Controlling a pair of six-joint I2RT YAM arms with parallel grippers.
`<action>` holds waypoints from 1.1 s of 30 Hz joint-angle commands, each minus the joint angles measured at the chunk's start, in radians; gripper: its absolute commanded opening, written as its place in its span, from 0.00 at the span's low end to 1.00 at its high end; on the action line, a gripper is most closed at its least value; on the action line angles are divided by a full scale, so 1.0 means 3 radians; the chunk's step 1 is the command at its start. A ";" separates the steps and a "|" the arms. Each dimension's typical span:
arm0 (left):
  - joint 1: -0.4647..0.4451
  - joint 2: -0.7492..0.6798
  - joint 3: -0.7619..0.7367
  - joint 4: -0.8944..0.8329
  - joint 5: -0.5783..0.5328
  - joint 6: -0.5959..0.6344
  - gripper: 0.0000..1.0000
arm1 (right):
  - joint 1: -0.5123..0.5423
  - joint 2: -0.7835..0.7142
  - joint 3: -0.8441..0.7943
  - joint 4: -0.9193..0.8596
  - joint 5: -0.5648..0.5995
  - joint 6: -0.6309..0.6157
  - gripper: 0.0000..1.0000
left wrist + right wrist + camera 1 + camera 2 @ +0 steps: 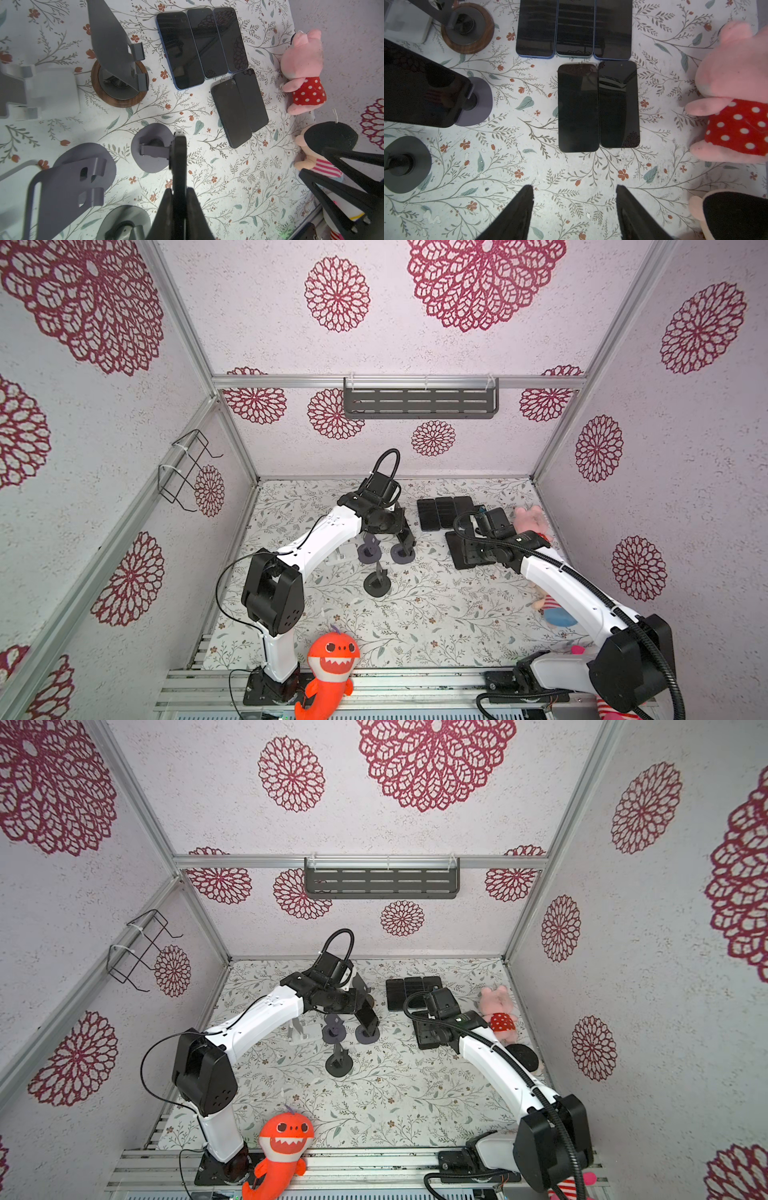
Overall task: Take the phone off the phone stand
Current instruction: 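Lift the black phone up out of the stand with the left gripper, then carry the phone toward the right gripper while the right gripper approaches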
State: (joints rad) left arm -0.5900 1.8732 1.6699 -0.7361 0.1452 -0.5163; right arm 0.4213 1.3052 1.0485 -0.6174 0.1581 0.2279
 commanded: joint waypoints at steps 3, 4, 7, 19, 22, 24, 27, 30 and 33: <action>0.0033 0.0035 0.0306 -0.0093 0.0109 0.0139 0.09 | -0.0012 -0.0230 0.0082 0.0166 -0.0133 -0.0115 0.66; 0.0038 0.0049 0.0374 -0.0144 0.0145 0.0170 0.09 | -0.0011 -0.0258 0.0072 0.0197 -0.0133 -0.0112 0.65; 0.0079 0.0118 0.0635 -0.0329 0.0291 0.0220 0.05 | -0.0009 -0.0387 0.0039 0.0324 -0.0170 -0.0111 0.64; 0.0382 0.0003 0.1040 -0.0546 0.1377 0.0308 0.00 | -0.0010 -0.0573 0.0180 0.0396 -0.0528 -0.0450 0.63; 0.0494 -0.0169 0.0819 -0.0448 0.1652 0.0241 0.00 | 0.0029 -0.0552 0.0276 0.0347 -0.0694 -0.0565 0.65; 0.0575 -0.0292 0.0617 -0.0355 0.1830 0.0196 0.00 | 0.0087 -0.0488 0.0377 0.0268 -0.0761 -0.0651 0.71; 0.0731 -0.0482 0.0223 -0.0143 0.2121 0.0119 0.00 | 0.0232 -0.0248 0.0657 0.0012 -0.0745 -0.0764 0.78; 0.0892 -0.0632 -0.0101 -0.0013 0.2285 0.0118 0.00 | 0.0486 -0.0002 0.0913 -0.0150 -0.0632 -0.0899 0.83; 0.1023 -0.0691 -0.0364 0.0090 0.2490 0.0124 0.00 | 0.0692 0.0239 0.1135 -0.0208 -0.0719 -0.0999 0.90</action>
State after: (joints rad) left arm -0.3122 1.7035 1.5978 -0.8032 0.7677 -0.4793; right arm 0.5835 1.3388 1.3323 -0.6201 -0.0376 -0.0124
